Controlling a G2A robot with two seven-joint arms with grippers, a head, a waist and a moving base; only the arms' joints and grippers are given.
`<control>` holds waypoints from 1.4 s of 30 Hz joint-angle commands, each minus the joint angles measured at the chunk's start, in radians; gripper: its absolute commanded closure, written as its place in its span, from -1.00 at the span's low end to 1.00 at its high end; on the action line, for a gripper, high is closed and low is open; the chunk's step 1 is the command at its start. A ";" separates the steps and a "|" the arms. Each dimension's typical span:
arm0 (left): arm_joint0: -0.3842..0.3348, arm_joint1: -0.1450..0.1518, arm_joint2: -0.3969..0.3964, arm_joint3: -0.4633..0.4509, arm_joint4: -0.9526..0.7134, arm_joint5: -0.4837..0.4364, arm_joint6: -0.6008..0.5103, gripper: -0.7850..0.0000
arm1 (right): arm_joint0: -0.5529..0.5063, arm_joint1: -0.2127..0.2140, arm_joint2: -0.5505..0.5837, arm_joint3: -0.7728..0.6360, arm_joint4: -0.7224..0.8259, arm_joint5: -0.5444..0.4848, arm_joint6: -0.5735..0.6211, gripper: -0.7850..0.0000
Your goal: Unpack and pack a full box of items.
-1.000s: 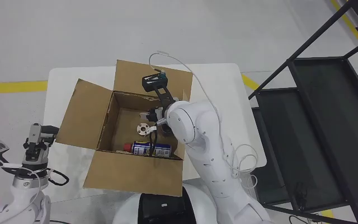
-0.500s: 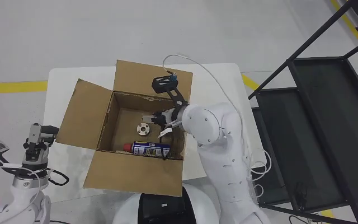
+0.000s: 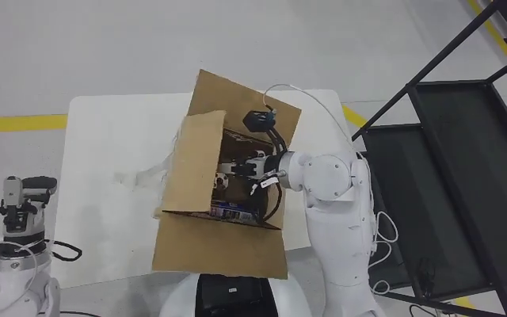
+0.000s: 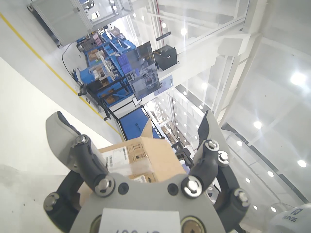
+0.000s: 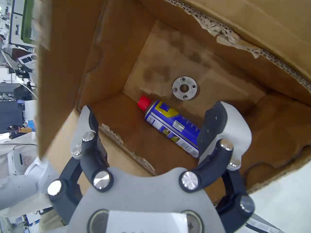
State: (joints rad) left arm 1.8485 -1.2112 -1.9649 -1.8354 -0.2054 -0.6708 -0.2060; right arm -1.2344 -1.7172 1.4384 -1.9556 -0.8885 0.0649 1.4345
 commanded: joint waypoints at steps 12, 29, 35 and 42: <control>-0.017 -0.004 0.023 0.001 0.012 0.033 -0.032 -1.00 | 0.042 0.031 -0.055 -0.093 0.020 0.051 0.061 -1.00; -0.034 -0.010 0.049 0.011 0.038 0.058 -0.041 -1.00 | 0.175 0.070 -0.275 0.110 -0.139 0.236 0.085 -1.00; -0.035 -0.011 0.039 0.025 0.026 0.059 -0.049 -1.00 | 0.211 0.059 -0.325 0.206 -0.137 0.261 0.060 -1.00; -0.041 -0.012 0.040 0.030 0.020 0.064 -0.059 -1.00 | 0.206 0.050 -0.323 0.156 0.074 0.273 0.047 -0.68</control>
State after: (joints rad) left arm 1.8085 -1.2230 -1.9258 -1.8057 -0.1855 -0.6076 -0.2636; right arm -1.0316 -1.6684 1.1151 -1.7962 -0.8265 0.3391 1.4809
